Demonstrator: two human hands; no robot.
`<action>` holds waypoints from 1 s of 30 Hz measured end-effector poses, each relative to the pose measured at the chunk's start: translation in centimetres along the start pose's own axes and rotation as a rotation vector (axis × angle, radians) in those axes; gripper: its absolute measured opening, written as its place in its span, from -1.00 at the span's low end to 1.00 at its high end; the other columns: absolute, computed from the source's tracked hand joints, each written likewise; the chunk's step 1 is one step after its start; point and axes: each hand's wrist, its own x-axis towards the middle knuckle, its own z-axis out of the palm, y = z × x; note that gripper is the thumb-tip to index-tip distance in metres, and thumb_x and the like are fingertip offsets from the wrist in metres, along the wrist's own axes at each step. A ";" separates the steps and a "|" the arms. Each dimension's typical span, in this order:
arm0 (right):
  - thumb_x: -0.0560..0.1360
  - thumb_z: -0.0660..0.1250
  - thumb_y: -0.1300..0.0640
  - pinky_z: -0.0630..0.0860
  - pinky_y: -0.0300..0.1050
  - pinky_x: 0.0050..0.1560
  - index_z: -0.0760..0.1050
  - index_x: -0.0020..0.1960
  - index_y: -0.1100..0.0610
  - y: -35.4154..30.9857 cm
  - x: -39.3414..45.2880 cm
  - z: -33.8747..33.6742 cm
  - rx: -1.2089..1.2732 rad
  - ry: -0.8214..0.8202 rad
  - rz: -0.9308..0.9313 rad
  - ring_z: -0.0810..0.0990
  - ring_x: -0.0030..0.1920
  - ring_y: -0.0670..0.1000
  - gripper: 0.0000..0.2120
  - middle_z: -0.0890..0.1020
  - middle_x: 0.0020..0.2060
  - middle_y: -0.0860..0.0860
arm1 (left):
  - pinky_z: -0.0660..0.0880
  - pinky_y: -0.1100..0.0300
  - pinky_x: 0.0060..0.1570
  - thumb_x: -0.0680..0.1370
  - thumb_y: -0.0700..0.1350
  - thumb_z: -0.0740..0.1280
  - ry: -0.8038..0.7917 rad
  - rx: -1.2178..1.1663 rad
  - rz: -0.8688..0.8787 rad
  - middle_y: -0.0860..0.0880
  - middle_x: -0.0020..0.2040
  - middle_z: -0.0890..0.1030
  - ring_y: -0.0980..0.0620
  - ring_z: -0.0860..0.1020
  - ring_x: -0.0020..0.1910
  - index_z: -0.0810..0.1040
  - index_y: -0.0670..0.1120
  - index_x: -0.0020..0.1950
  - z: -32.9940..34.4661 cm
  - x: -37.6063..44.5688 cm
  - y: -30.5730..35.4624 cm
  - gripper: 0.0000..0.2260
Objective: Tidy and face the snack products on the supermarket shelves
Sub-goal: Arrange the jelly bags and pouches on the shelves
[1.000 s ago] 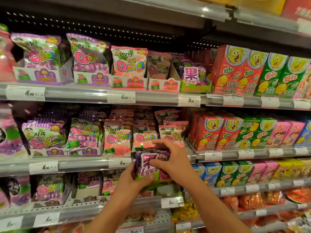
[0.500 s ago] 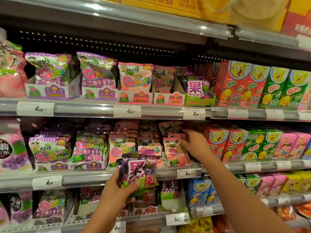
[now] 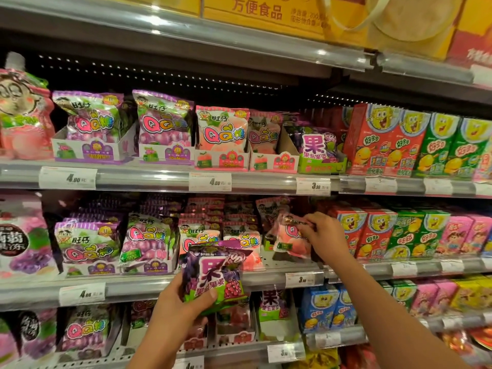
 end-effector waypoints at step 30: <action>0.57 0.39 0.03 0.32 -0.06 -0.22 0.53 -0.25 0.06 -13.5 17.3 -12.9 0.060 0.121 -0.085 0.54 -0.22 0.09 -0.76 0.55 -0.36 0.02 | 0.44 0.33 -0.19 0.17 0.18 0.59 -0.034 0.234 0.190 0.19 -0.18 0.71 0.17 0.62 -0.08 0.55 0.17 0.08 -0.2 0.0 7.3 -0.48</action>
